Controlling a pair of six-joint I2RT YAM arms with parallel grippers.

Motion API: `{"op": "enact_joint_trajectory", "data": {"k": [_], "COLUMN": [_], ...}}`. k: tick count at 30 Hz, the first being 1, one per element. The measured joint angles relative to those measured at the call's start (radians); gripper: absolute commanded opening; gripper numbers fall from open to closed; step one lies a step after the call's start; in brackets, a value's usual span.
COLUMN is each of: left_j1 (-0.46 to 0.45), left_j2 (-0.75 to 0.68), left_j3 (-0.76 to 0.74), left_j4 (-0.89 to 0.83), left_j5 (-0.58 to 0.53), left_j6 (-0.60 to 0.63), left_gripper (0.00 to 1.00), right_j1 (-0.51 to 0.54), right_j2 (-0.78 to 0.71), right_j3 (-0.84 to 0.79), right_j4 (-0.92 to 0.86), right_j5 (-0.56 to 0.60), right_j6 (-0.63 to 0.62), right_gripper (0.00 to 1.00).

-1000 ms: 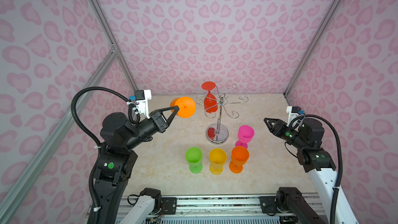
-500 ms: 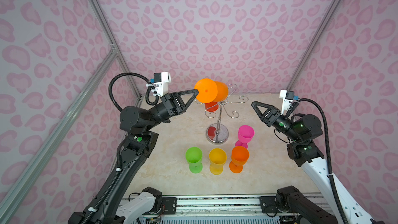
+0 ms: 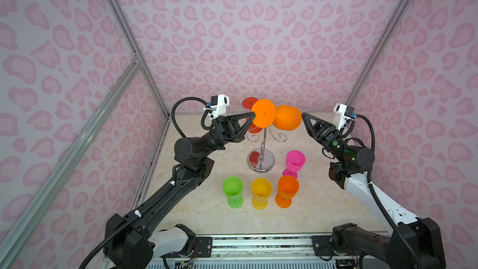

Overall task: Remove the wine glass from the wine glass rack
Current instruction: 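Lift the orange glass off the hook with the left gripper while the right gripper approaches, then grasp the orange glass bowl with the right gripper beside the left gripper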

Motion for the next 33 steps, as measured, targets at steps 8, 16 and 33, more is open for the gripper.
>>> {"op": "enact_joint_trajectory", "data": {"k": [8,16,33], "left_j1": [-0.019,-0.058,-0.078], "left_j2": [0.085,0.159,0.22], "left_j3": [0.0,0.021,0.031], "left_j4": [0.182,0.264,0.333], "left_j5": [-0.052,-0.075,-0.092], "left_j6": [-0.102,-0.155,-0.209], "left_gripper": [0.02,0.02,0.02], "right_j1": [0.001,0.006,0.014], "right_j2": [0.005,0.018,0.034], "right_j3": [-0.014,-0.013,-0.013], "right_j4": [0.095,0.122,0.209], "right_j5": [0.005,0.002,-0.014], "right_j6": [0.06,0.073,0.121], "right_gripper": [0.49,0.47,0.39]}}
